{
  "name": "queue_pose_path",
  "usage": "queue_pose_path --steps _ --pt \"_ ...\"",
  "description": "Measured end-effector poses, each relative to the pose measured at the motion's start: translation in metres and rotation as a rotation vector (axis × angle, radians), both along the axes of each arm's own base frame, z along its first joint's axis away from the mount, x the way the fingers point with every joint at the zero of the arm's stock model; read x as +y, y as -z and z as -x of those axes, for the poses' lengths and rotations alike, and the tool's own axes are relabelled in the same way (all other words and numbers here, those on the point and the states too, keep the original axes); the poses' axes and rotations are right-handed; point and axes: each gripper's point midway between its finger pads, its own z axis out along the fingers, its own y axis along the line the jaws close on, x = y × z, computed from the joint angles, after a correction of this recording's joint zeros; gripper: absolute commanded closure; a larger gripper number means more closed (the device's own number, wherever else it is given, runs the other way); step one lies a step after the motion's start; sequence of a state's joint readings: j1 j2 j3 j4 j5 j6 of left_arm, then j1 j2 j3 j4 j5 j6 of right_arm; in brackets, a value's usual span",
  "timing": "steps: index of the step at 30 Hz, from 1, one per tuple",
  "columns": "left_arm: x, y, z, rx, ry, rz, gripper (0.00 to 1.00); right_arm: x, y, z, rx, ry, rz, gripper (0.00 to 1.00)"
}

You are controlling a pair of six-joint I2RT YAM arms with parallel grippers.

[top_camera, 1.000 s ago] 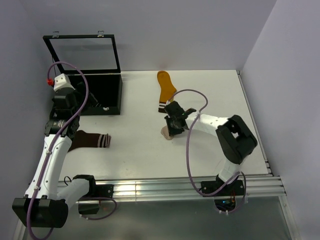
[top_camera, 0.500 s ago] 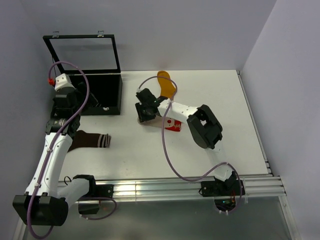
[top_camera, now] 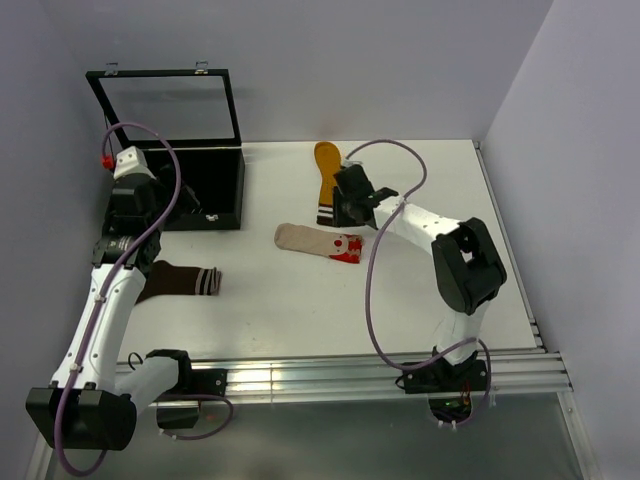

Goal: Roll the socks
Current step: Adjust the sock at the center of the board.

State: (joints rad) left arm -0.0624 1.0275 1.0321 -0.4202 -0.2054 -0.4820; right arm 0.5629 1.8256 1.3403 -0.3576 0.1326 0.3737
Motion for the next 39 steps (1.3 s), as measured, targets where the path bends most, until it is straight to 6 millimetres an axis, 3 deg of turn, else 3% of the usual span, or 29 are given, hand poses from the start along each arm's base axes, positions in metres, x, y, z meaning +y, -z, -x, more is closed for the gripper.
queue_pose_path --steps 4,8,14,17,20,22,26,28,30,33,34,39 --pt "-0.01 0.002 -0.002 -0.005 0.058 0.014 0.09 -0.04 0.04 0.014 0.092 0.079 0.043 0.55" --pt "-0.022 0.007 -0.003 0.003 0.126 0.029 0.09 -0.052 0.073 0.04 0.173 0.106 0.054 0.55" --pt "-0.043 0.012 -0.004 0.001 0.229 0.049 0.1 -0.049 0.074 0.064 0.166 0.153 -0.033 0.54" --pt "-0.068 0.013 -0.003 0.001 0.315 0.043 0.11 -0.043 0.071 0.088 0.182 0.136 -0.063 0.51" --pt "-0.109 0.02 0.004 0.018 0.436 0.038 0.13 -0.039 0.061 0.104 0.181 0.114 -0.087 0.43" --pt "-0.134 0.026 0.009 0.037 0.504 0.033 0.14 -0.038 0.044 0.104 0.147 0.109 -0.116 0.36" --pt "-0.192 0.052 0.024 0.103 0.635 0.005 0.17 -0.041 -0.011 0.094 -0.006 0.119 -0.218 0.28" --pt "-0.216 0.066 0.03 0.135 0.68 -0.017 0.19 -0.052 -0.03 0.092 -0.08 0.147 -0.258 0.24" --pt "-0.241 0.082 0.037 0.173 0.727 -0.046 0.19 -0.07 -0.036 0.095 -0.123 0.189 -0.268 0.22" --pt "-0.274 0.1 0.041 0.206 0.777 -0.092 0.09 -0.1 -0.033 0.102 -0.159 0.263 -0.257 0.21" --pt "-0.283 0.105 0.041 0.21 0.789 -0.106 0.01 -0.109 -0.03 0.105 -0.169 0.284 -0.249 0.21" --pt "-0.321 0.126 0.045 0.212 0.845 -0.183 0.0 -0.142 -0.038 0.122 -0.256 0.359 -0.237 0.18"
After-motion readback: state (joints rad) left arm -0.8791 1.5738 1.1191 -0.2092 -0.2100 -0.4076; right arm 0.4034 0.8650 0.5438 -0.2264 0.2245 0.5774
